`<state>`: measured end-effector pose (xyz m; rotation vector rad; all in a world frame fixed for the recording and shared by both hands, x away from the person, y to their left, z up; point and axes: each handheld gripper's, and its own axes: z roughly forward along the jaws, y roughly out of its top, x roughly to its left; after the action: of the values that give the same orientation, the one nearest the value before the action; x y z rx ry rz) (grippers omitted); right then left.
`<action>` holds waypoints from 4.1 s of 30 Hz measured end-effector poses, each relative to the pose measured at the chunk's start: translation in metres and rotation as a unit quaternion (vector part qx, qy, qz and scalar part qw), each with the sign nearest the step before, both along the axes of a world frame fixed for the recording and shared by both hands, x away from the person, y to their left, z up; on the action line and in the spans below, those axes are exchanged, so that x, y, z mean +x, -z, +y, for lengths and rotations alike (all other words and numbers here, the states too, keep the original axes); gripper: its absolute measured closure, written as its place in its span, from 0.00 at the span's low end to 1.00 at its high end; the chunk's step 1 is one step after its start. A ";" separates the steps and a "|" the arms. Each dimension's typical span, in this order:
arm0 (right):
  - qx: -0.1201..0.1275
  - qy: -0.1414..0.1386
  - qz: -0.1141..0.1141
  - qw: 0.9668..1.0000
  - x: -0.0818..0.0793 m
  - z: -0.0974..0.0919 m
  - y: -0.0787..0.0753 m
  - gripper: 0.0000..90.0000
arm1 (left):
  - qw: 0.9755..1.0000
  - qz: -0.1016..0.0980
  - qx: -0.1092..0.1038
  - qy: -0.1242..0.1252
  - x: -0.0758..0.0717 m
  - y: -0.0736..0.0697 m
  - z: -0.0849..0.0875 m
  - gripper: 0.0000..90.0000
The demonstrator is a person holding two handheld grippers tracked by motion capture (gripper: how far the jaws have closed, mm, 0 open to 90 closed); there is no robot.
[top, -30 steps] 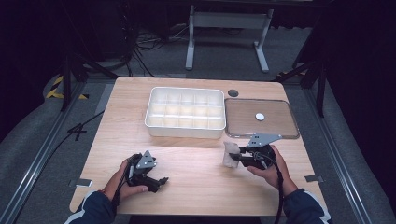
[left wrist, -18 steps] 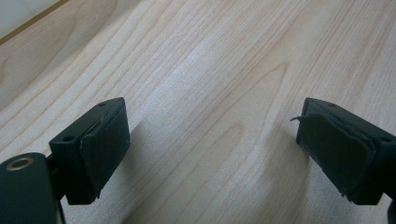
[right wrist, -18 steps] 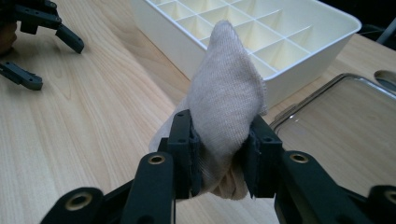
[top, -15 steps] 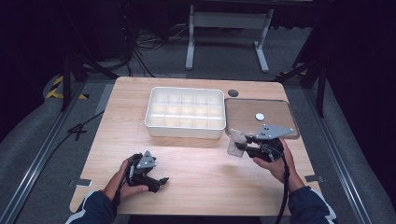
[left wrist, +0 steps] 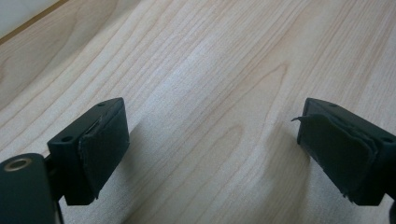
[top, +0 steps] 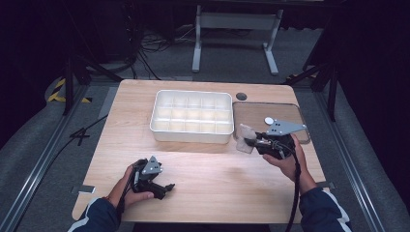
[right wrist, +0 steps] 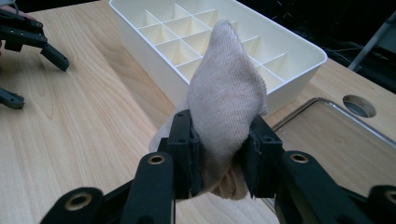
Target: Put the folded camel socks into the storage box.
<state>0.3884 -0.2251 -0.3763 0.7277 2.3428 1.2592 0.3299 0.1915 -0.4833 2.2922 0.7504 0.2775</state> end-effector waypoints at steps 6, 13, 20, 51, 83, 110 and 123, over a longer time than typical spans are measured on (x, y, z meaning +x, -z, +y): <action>-0.001 0.000 -0.010 1.000 0.007 0.002 -0.007 0.75 | 1.000 0.000 0.001 0.000 0.000 0.000 0.000 0.10; -0.009 0.000 -0.019 1.000 0.016 0.009 -0.017 0.75 | 1.000 0.001 0.004 0.000 0.000 -0.001 0.000 0.10; -0.016 0.001 -0.020 1.000 0.025 0.017 -0.021 0.75 | 1.000 0.000 0.002 0.000 0.000 0.000 0.000 0.10; -0.063 0.009 -0.017 0.998 0.070 0.058 -0.015 0.75 | 1.000 0.000 0.002 0.000 0.000 0.000 0.000 0.10; -0.145 0.007 0.020 0.989 0.095 0.090 0.020 0.75 | 1.000 0.000 0.001 -0.001 0.000 0.000 0.000 0.10; -0.144 -0.005 0.091 0.985 0.105 0.088 0.022 0.68 | 1.000 0.002 0.003 0.000 0.000 -0.001 0.000 0.10; -0.131 0.017 0.087 0.987 0.110 0.095 0.027 0.68 | 1.000 0.002 0.003 0.000 0.000 -0.001 0.000 0.10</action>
<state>0.4986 -0.1298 -0.4028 0.8119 2.5592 0.8812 0.3297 0.1916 -0.4827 2.2980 0.7528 0.2758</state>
